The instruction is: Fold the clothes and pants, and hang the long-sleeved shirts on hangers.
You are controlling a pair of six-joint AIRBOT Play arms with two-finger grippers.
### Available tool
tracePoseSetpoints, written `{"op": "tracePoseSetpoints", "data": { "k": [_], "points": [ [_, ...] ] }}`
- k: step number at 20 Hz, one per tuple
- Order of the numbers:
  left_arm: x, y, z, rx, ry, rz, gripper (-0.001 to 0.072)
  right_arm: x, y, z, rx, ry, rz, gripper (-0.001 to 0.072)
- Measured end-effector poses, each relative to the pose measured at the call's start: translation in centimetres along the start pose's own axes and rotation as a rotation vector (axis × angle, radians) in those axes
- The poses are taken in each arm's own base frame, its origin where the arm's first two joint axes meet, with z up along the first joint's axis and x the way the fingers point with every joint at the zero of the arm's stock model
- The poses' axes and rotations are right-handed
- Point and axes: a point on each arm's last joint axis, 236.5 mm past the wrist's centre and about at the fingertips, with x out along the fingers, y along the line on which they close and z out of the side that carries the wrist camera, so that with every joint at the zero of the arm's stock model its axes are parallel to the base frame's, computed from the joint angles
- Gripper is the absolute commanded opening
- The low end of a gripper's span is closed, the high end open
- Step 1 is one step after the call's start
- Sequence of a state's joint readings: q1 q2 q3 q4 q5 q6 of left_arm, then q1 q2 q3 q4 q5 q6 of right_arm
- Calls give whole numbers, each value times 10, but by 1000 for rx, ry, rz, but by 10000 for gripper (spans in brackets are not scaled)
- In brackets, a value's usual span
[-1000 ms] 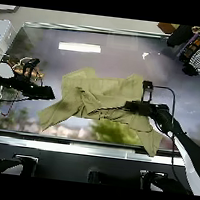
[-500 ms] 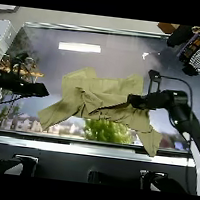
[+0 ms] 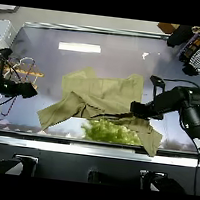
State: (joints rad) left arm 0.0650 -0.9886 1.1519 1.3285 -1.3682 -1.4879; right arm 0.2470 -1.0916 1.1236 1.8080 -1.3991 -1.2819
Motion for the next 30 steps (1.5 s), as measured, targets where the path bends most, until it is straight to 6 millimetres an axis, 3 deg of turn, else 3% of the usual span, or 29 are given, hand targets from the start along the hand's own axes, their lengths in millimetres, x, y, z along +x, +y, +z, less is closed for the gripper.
{"op": "tracePoseSetpoints", "data": {
  "k": [2,4,8,12,19,24,30],
  "points": [
    [-1,9,6,-8,-25,30,623,-1,1,-1,0,4,2,30],
    [-4,30,10,-32,-45,92,623,-1,1,-1,1,2,4,30],
    [-6,96,8,-167,-45,216,623,-1,3,4,-2,-17,11,30],
    [6,166,-5,-250,8,291,623,-1,4,7,-11,-31,15,30],
    [13,241,-23,-177,48,354,622,-1,4,9,-15,-41,18,30],
    [21,278,-49,-100,119,345,621,-1,6,13,-14,-58,23,30],
    [63,283,-64,93,202,211,605,-2,7,19,12,-84,31,30]
  ]
}}
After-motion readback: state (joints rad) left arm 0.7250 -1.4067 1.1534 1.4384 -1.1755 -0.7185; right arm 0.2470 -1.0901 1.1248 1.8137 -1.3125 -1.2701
